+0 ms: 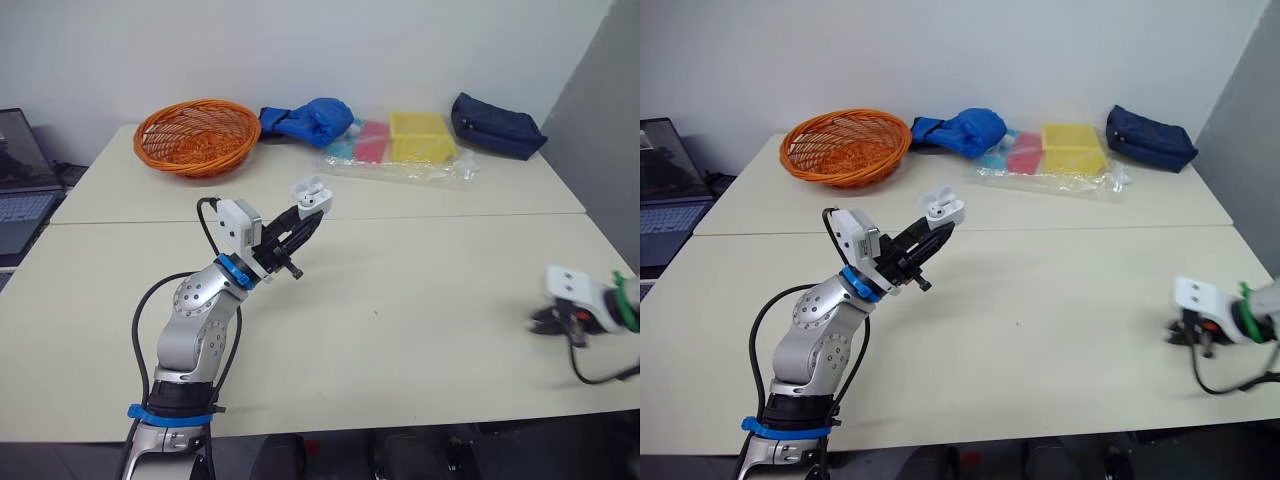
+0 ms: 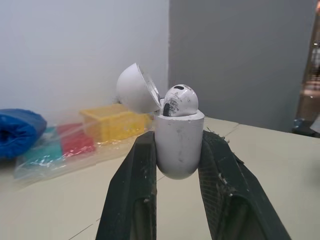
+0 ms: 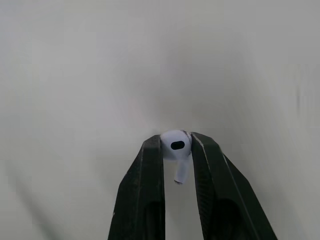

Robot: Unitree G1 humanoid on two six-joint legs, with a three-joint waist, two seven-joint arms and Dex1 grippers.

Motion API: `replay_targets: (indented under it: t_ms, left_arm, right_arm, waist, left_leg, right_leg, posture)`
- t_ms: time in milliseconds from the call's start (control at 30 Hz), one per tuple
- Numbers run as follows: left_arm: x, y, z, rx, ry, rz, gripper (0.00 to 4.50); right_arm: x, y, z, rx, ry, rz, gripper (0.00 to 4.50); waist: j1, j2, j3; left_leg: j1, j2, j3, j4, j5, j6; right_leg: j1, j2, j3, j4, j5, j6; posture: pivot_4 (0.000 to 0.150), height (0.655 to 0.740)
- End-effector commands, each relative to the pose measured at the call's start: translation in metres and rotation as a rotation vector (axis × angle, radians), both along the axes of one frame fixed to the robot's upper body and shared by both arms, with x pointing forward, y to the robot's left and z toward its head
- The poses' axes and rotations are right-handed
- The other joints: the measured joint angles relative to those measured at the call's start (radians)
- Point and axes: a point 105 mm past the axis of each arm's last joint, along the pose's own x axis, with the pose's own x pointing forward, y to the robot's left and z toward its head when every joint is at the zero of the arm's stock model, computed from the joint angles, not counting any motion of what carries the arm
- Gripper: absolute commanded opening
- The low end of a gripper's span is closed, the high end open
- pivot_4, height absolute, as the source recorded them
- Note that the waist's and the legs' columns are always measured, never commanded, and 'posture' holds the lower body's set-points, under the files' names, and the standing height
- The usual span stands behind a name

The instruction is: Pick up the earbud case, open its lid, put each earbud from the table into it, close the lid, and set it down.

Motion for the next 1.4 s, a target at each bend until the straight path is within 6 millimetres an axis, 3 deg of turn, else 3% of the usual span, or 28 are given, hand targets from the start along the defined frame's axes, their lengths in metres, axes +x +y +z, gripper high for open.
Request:
replay_targets:
  t_ms: [33,167,233,367,467,867,1400]
  left_arm:
    - [-0.003,-0.003,0.016,-0.012,-0.067,-0.019,0.77]
    - [0.000,-0.001,0.019,-0.015,-0.080,-0.013,0.77]
    - [-0.001,-0.002,0.019,-0.015,-0.082,-0.022,0.77]
    - [0.001,-0.003,0.021,-0.014,-0.086,-0.030,0.77]
    - [0.002,-0.004,0.021,-0.022,-0.084,-0.038,0.77]
    - [0.004,-0.011,0.024,-0.031,-0.095,-0.066,0.77]
    - [0.003,-0.014,0.026,-0.021,-0.103,-0.091,0.77]
  right_arm:
    - [0.020,0.080,0.086,0.439,-0.181,-0.028,0.40]
    - [0.034,0.134,0.148,0.792,-0.309,-0.110,0.40]
    - [0.034,0.153,0.170,0.925,-0.354,-0.134,0.40]
    - [0.029,0.172,0.193,1.081,-0.415,-0.139,0.40]
    - [0.031,0.180,0.188,1.100,-0.441,-0.162,0.40]
    - [0.022,0.215,0.168,1.051,-0.532,-0.049,0.40]
    - [0.026,0.227,0.152,1.006,-0.577,0.008,0.40]
  waist:
    - [-0.007,0.000,0.000]
    - [0.013,0.000,0.000]
    - [0.024,0.000,0.000]
    - [0.031,0.000,0.000]
    - [0.032,0.000,0.000]
    - [0.022,0.000,0.000]
    - [0.022,0.000,0.000]
  left_leg:
    - [0.000,0.000,-0.002,0.000,0.000,0.000]
    - [-0.003,0.001,-0.005,0.000,0.002,-0.003]
    - [-0.004,0.001,-0.004,-0.001,0.002,-0.003]
    - [-0.011,0.000,-0.004,-0.001,0.001,-0.002]
    - [-0.022,-0.001,-0.003,0.000,0.001,-0.002]
    - [-0.020,0.000,-0.004,0.000,0.001,-0.001]
    - [-0.020,0.000,-0.002,0.000,0.001,-0.001]
  right_leg:
    - [0.000,0.002,0.000,0.000,0.001,-0.002]
    - [-0.001,0.004,-0.002,0.000,0.002,-0.004]
    - [-0.001,0.004,-0.003,-0.001,0.001,-0.006]
    - [-0.006,0.000,-0.004,-0.003,0.002,-0.008]
    - [-0.015,-0.003,-0.004,-0.003,0.003,-0.006]
    - [-0.016,0.002,-0.004,-0.001,0.004,-0.005]
    - [-0.016,0.002,-0.004,-0.001,0.004,-0.005]
  posture:
    - [0.150,0.7400]
    - [0.150,0.7400]
    - [0.150,0.7400]
    - [0.150,0.7400]
    - [0.150,0.7400]
    - [0.150,0.7400]
    - [0.150,0.7400]
